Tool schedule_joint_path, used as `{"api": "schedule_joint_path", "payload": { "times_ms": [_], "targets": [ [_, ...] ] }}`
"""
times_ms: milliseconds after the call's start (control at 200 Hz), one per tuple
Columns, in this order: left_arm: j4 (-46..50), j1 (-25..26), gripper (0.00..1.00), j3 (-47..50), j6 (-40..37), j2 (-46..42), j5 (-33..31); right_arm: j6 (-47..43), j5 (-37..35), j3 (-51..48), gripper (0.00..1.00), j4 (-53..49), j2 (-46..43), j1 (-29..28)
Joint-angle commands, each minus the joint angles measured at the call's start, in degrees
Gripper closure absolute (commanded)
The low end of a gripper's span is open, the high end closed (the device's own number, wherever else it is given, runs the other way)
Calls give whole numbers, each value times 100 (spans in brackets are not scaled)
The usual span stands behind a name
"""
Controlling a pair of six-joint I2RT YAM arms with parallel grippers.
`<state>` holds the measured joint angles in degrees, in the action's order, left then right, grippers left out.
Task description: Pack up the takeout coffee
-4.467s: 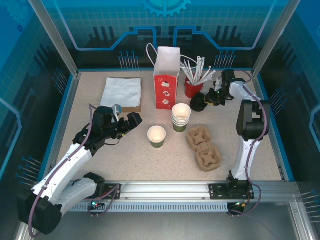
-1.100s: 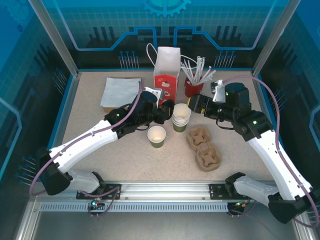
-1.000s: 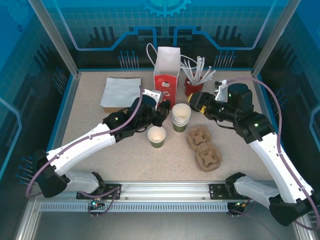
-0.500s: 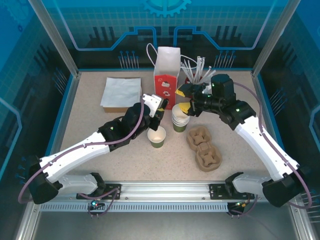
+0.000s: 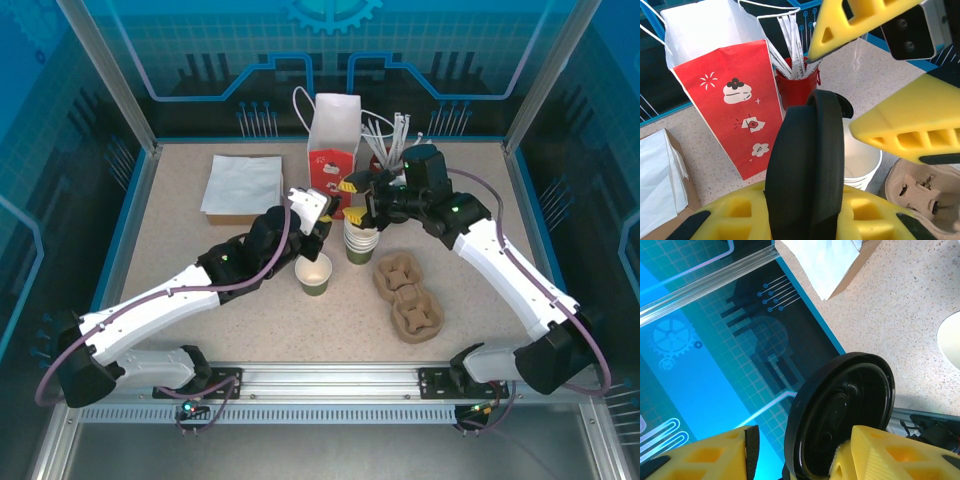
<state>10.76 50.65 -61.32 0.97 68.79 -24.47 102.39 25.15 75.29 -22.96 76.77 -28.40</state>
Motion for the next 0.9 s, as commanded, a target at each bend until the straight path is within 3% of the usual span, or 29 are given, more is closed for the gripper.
{"api": "schedule_joint_path", "payload": {
  "times_ms": [0, 165, 440, 615, 775, 860, 895],
  "targets": [
    [-192, 76, 95, -20, -108, -8, -76, 177, 126, 210, 51, 178, 91, -130],
    [-200, 116, 95, -55, -112, 44, -102, 251, 52, 203, 58, 202, 127, -211],
    [-208, 164, 95, -113, -82, 142, -142, 273, 2, 236, 83, 235, 194, -271],
    [-191, 164, 91, -100, -38, 130, -177, 172, -41, 224, 91, 75, 162, -270],
    [-113, 159, 66, -73, 295, 0, -14, -82, -152, -13, 93, 245, -6, -239],
    [84, 114, 39, -71, 601, -118, 238, -384, -304, -238, 94, 433, -155, -202],
    [174, 78, 33, -65, 806, -187, 338, -567, -385, -317, 94, 494, -224, -192]
  ]
}}
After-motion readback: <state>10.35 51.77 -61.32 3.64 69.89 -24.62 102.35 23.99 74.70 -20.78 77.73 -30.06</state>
